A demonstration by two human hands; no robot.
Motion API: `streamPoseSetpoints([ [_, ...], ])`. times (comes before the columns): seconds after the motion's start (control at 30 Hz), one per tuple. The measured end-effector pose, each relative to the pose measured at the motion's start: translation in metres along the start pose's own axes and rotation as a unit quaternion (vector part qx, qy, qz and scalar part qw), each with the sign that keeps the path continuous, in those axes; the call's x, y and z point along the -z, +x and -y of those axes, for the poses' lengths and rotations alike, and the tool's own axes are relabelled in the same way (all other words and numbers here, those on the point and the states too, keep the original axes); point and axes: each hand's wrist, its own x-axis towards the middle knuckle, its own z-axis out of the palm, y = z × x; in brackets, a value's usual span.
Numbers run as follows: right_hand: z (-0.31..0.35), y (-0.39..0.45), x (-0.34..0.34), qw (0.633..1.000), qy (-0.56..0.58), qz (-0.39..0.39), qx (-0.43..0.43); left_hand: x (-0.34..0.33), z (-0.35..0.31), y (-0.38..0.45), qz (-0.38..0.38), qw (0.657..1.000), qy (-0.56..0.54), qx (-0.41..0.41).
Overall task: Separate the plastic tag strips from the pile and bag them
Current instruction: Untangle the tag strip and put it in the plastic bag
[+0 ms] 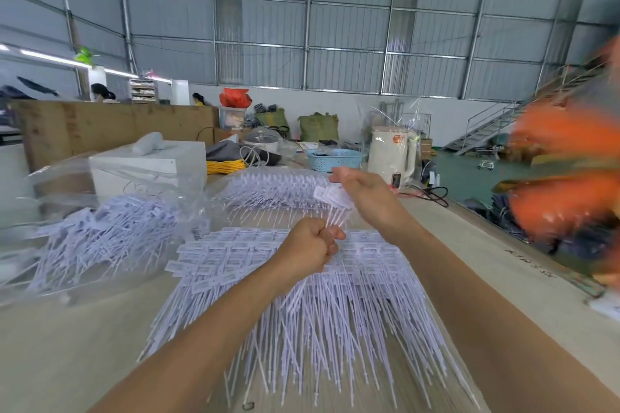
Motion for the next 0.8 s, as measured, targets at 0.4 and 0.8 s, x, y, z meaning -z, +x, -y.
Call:
streamPoseSetpoints([
  [0.4,-0.004,-0.007,-0.021,0.983,0.167,0.082,-0.013,0.012,0.003,-0.004,-0.023,0.992,-0.119,0.033],
  [0.8,0.009,0.011,-0.118,0.966,0.248,0.041,-0.063,0.093,0.040,-0.034,-0.167,0.983,-0.063,0.036],
])
